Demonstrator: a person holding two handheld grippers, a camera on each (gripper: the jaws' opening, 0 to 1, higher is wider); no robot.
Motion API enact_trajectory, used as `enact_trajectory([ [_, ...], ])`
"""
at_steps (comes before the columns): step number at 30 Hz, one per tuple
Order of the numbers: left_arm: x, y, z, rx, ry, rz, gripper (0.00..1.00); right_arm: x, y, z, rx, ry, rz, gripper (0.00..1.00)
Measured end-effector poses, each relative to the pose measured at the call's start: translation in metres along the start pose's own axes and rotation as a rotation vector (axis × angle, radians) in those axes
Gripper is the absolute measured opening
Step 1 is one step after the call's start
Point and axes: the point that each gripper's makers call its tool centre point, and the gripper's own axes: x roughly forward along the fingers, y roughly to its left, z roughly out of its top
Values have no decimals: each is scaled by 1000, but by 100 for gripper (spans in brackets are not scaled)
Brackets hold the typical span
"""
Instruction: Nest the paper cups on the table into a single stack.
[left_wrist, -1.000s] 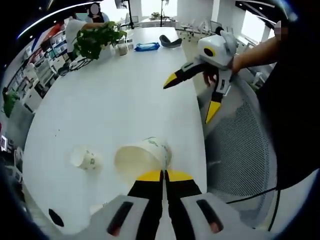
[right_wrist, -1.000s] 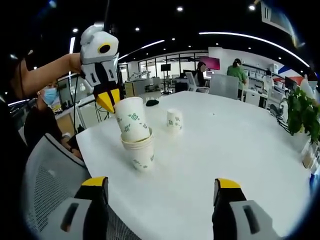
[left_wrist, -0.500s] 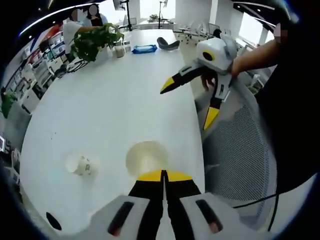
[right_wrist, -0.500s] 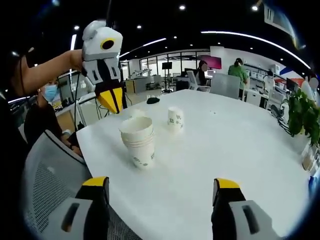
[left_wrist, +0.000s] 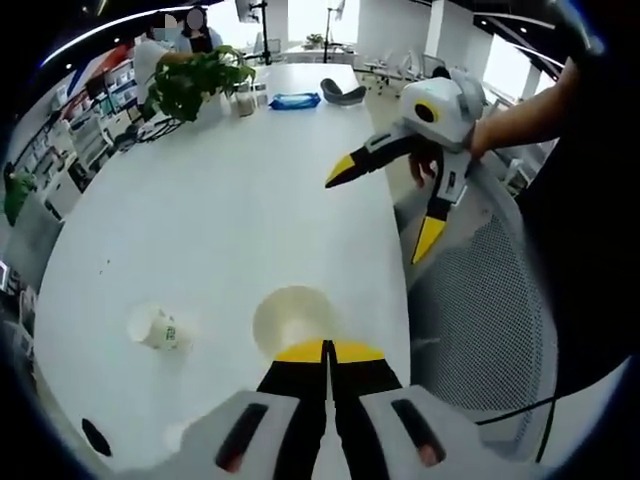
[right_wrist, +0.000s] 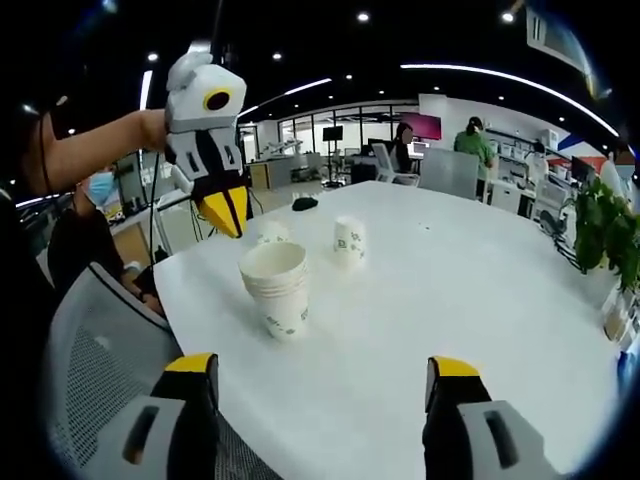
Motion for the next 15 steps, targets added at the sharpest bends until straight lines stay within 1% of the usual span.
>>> enact_trajectory([
  [7, -2, 0, -3, -30, -31, 6, 0, 1, 1, -2, -7, 8, 6, 86],
  [15, -9, 6, -5, -79, -103, 43, 0, 1, 3, 0, -4, 2, 8, 86],
])
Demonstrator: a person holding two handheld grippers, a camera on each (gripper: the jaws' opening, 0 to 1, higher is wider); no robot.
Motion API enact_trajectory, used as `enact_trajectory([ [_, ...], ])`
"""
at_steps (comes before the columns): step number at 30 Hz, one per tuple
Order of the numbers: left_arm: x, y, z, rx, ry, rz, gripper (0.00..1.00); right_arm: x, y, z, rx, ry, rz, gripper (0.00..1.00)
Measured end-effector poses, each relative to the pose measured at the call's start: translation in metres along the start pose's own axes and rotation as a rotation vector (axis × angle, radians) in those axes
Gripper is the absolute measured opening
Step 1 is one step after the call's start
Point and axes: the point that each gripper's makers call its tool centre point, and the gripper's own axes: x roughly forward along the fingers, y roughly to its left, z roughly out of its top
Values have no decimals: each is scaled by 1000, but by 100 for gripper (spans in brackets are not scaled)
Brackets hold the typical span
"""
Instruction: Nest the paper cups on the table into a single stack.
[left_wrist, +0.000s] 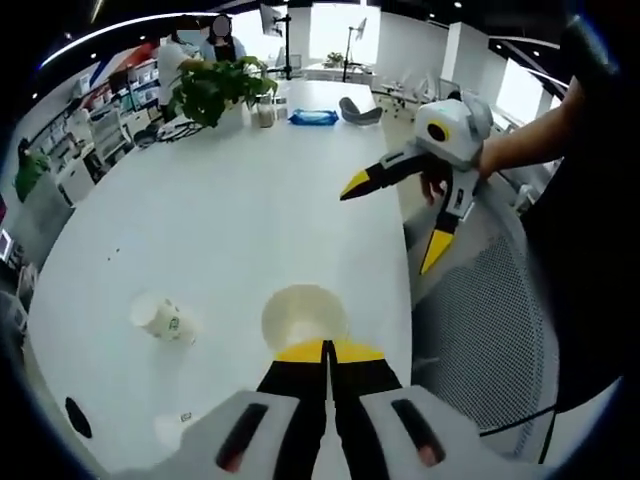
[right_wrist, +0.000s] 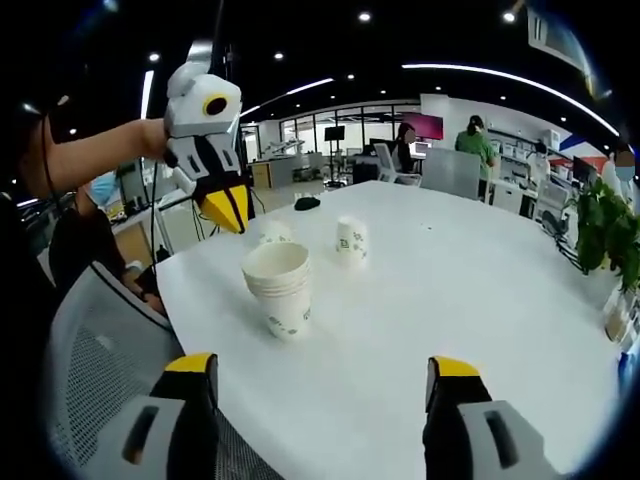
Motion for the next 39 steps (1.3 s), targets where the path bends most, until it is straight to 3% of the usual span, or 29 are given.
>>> enact_trajectory([
  [3, -4, 5, -3, -15, -20, 29, 0, 0, 2, 1, 0, -3, 2, 87],
  [7, -11, 18, -10, -57, -56, 90, 8, 0, 3, 1, -2, 1, 6, 87],
  [11, -17, 24, -17, -103, -83, 109, 12, 1, 3, -1, -5, 4, 11, 87],
  [24, -26, 51, -44, -172, -124, 235, 40, 1, 1, -1, -1, 8, 6, 87],
  [29, -30, 69, -56, -184, -132, 307, 51, 1, -1, -3, 0, 11, 4, 86],
  [33, -34, 90, -73, -215, -148, 346, 55, 2, -1, -4, -3, 17, 4, 86],
  [39, -38, 111, -86, -277, -180, 416, 60, 2, -1, -6, -4, 23, 3, 86],
])
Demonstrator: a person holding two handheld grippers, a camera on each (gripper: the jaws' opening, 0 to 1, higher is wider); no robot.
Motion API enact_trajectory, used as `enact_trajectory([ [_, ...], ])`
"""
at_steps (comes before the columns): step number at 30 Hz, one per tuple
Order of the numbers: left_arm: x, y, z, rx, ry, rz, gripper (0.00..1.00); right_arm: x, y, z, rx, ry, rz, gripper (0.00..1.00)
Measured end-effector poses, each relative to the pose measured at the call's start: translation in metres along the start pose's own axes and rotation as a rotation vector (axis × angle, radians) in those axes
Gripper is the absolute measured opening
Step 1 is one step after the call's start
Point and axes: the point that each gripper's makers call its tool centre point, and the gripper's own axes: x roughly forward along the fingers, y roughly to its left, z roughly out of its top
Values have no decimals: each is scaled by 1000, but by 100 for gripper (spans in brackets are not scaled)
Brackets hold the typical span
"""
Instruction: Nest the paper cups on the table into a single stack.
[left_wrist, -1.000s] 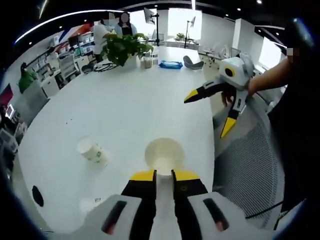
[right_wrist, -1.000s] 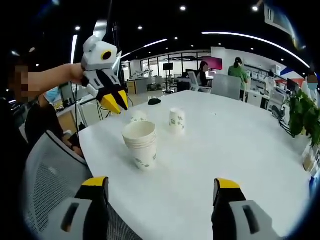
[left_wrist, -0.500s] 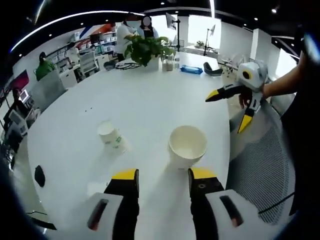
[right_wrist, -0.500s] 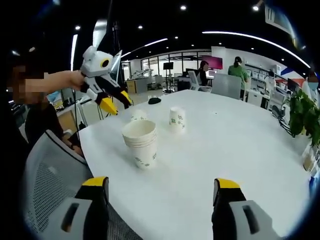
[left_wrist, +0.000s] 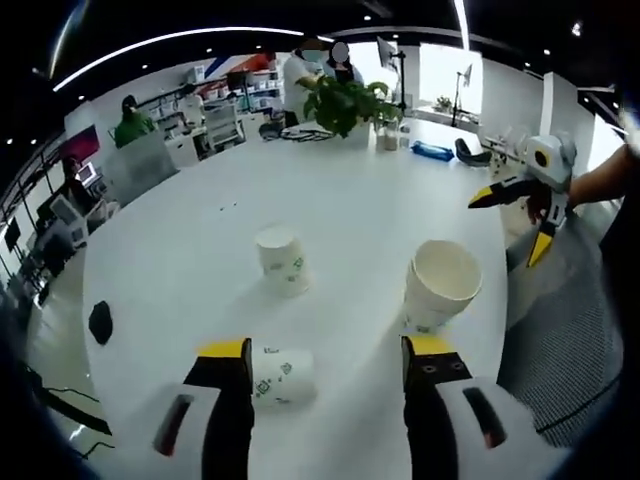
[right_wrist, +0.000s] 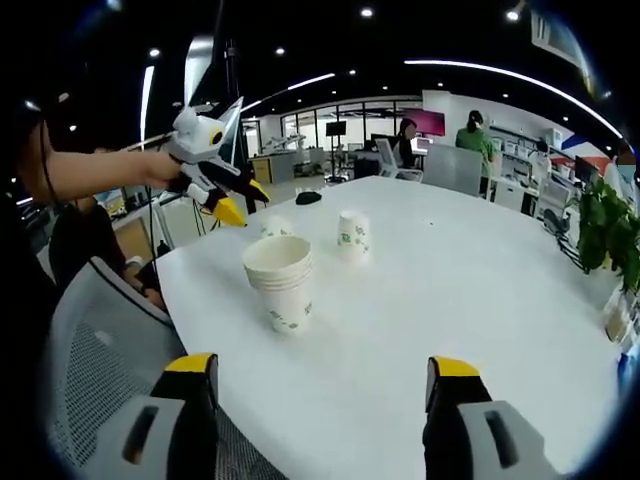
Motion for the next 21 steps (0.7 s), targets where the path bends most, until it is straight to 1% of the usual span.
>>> enact_trajectory([
  [3, 4, 11, -5, -12, -5, 37, 63, 0, 0, -1, 0, 4, -2, 86],
  [5, 5, 14, -7, -21, -2, 58, 65, 0, 0, 0, 1, 4, -3, 86],
  [7, 11, 23, -14, -29, -1, 76, 66, 0, -1, -1, 1, 6, -4, 86],
  [8, 9, 26, -13, -31, 4, 86, 67, 0, -1, -2, 2, 7, -5, 86],
  [13, 16, 33, -22, -35, 27, 100, 67, 0, -1, -3, 3, 13, -6, 85],
  [16, 19, 34, -27, -41, 42, 94, 66, 0, 0, -3, 1, 17, -7, 85],
  [21, 26, 42, -36, -34, 58, 114, 66, 1, -1, -5, -1, 25, -11, 84],
])
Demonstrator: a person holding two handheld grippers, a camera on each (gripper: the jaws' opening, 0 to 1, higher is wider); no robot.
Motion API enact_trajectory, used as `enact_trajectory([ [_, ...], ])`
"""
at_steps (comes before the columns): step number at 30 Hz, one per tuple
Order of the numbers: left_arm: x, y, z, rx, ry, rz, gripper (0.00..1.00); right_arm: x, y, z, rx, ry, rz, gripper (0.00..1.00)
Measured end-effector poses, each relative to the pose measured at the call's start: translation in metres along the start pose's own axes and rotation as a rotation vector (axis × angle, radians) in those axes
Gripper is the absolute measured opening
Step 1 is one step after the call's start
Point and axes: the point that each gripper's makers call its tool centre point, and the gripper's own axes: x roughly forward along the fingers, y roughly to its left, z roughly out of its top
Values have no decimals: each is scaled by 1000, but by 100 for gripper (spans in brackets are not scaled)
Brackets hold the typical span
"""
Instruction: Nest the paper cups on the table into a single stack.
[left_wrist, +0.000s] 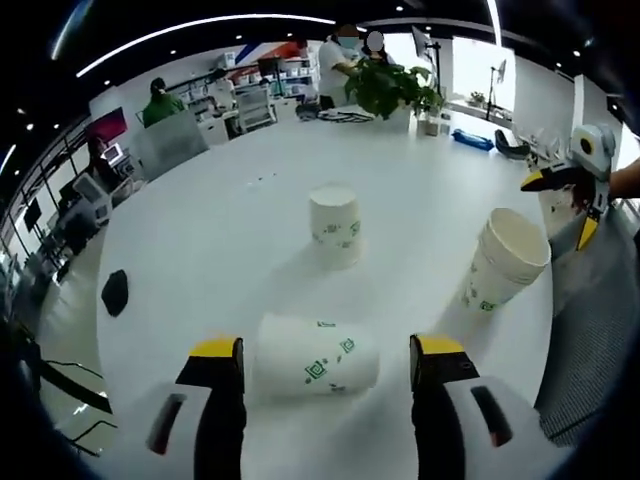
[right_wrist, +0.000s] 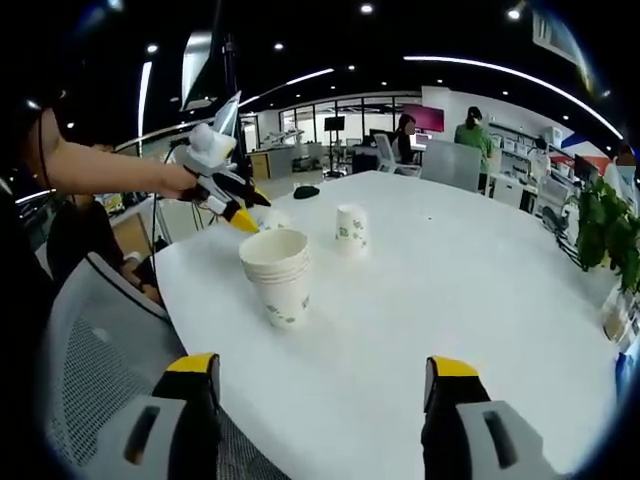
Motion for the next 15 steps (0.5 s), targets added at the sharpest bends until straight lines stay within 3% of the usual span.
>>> enact_trajectory([
  [15, 9, 1, -16, 17, 55, 3, 60, 1, 0, -3, -1, 15, 4, 84],
])
